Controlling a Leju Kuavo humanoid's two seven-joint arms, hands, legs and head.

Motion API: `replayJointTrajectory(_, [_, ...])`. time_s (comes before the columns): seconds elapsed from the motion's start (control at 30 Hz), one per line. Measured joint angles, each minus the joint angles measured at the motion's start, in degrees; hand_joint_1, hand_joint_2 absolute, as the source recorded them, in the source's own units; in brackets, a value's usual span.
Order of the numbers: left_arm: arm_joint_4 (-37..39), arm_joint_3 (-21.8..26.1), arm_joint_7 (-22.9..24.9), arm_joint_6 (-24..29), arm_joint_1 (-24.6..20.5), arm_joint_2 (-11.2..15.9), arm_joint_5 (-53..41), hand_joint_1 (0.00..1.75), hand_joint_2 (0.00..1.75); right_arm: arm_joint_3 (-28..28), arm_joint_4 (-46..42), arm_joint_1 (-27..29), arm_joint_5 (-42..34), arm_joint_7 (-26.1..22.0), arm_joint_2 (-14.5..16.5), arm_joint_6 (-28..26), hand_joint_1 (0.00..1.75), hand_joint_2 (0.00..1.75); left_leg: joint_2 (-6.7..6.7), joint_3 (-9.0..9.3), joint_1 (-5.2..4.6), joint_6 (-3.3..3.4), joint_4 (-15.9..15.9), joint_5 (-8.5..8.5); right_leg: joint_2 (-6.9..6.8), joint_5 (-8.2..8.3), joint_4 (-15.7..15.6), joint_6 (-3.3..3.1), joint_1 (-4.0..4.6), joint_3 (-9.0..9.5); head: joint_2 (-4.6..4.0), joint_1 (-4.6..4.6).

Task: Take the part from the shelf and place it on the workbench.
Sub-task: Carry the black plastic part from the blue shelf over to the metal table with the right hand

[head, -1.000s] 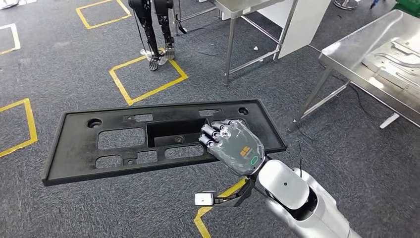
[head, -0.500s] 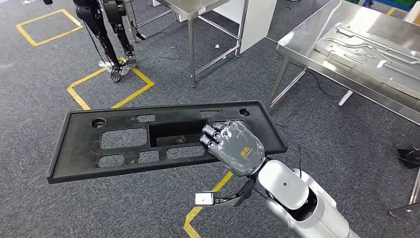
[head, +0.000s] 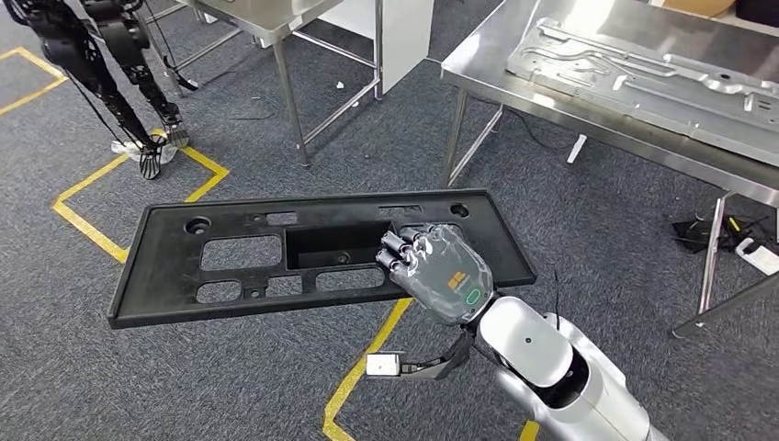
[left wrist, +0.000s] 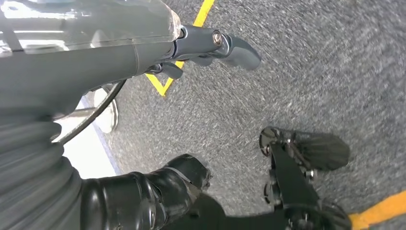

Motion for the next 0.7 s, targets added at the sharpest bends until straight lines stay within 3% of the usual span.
replayJointTrajectory(0.07, [-0.01,0.0,-0.01,-0.01,-0.05,0.0,0.0,0.0,1.75,0.01,0.12,0.03,0.11,0.1,0.06,0.06,1.75,1.75,-2.75,-1.25,0.24,-0.43,3.44,-2.27,1.27,0.32,-0.72,-0.66,-0.43,0.59,0.0,-0.03])
replayJointTrajectory(0.13, [-0.01,0.0,-0.01,-0.02,0.04,0.01,0.0,0.0,1.75,0.02,0.32,0.07,0.14,0.22,0.14,0.12,1.75,1.75,-5.73,-4.94,0.4,-0.63,10.92,-5.76,2.53,0.29,-0.78,-1.06,-0.39,0.71,0.0,-0.04])
replayJointTrajectory(0.17, [-0.01,0.01,0.0,-0.02,0.11,0.01,0.0,0.0,1.75,0.02,0.45,0.13,0.14,0.26,0.17,0.14,1.75,1.75,-6.22,-6.86,0.41,-0.71,14.28,-6.78,3.33,0.22,-0.7,-1.17,-0.33,0.7,0.0,-0.04])
replayJointTrajectory(0.2, [-0.01,0.01,0.01,-0.03,0.23,0.02,0.0,0.0,1.75,0.02,0.61,0.2,0.14,0.26,0.18,0.18,1.75,1.75,-6.4,-8.04,0.41,-0.74,15.9,-6.65,4.21,0.13,-0.56,-1.19,-0.27,0.71,0.0,-0.05])
replayJointTrajectory(0.23, [0.0,0.02,0.01,-0.05,0.32,0.03,0.0,0.0,1.75,0.02,0.74,0.24,0.14,0.26,0.18,0.22,1.75,1.75,-6.53,-8.18,0.41,-0.69,15.24,-5.27,5.14,0.01,-0.35,-1.15,-0.25,0.72,0.0,-0.05])
replayJointTrajectory(0.27, [0.0,0.02,0.01,-0.09,0.39,0.06,0.0,0.0,1.75,0.02,0.83,0.27,0.15,0.26,0.18,0.25,1.75,1.75,-6.88,-7.26,0.42,-0.56,12.37,-2.97,6.02,-0.16,-0.06,-1.03,-0.26,0.72,0.0,-0.05])
replayJointTrajectory(0.33, [0.0,0.04,0.01,-0.27,0.45,0.2,0.0,0.0,1.75,0.02,0.92,0.25,0.19,0.26,0.18,0.31,1.75,1.75,-9.11,-4.39,0.47,-0.13,4.86,0.89,7.5,-0.6,0.66,-0.63,-0.28,0.57,0.0,-0.04])
replayJointTrajectory(0.4, [0.0,0.1,0.02,-0.5,0.34,0.34,0.0,0.0,1.75,0.02,1.05,0.26,0.24,0.25,0.18,0.4,1.75,1.75,-10.66,-2.88,0.38,0.35,1.45,1.76,8.67,-0.77,1.04,0.01,-0.41,0.2,0.0,-0.04])
replayJointTrajectory(0.47, [0.0,0.16,0.03,-0.69,0.1,0.36,0.0,0.0,1.75,0.02,1.2,0.3,0.25,0.23,0.18,0.48,1.75,1.75,-9.88,-2.63,0.28,0.86,1.2,1.74,9.8,-0.58,0.9,0.79,-0.53,-0.08,0.0,-0.04])
replayJointTrajectory(0.5, [0.0,0.17,0.04,-0.75,0.0,0.32,0.0,0.0,1.75,0.02,1.24,0.35,0.26,0.22,0.17,0.48,1.75,1.75,-9.19,-2.47,0.37,1.23,0.88,1.91,9.64,-0.63,0.97,1.08,-0.5,-0.15,0.0,-0.02])
replayJointTrajectory(0.57, [0.0,0.17,0.05,-0.79,0.01,0.25,0.0,0.0,1.75,0.02,1.3,0.31,0.27,0.19,0.16,0.49,1.75,1.75,-7.71,-2.06,0.63,2.14,0.06,2.27,6.78,-2.18,3.39,1.5,-0.22,-1.33,0.0,0.22])
replayJointTrajectory(0.63, [0.0,0.19,0.05,-0.79,0.18,0.25,0.0,0.0,1.75,0.02,1.43,0.3,0.27,0.17,0.15,0.5,1.75,1.75,-6.26,-1.85,0.5,2.68,-0.24,2.27,3.18,-5.59,10.19,1.83,-0.33,-4.68,0.0,0.43])
replayJointTrajectory(0.7, [0.0,0.2,0.05,-0.78,0.31,0.29,0.0,0.0,1.75,0.02,1.67,0.4,0.27,0.13,0.15,0.52,1.75,1.75,-4.77,-1.8,0.4,2.71,-0.18,2.05,2.19,-7.41,16.15,2.21,-0.67,-7.87,0.0,0.42])
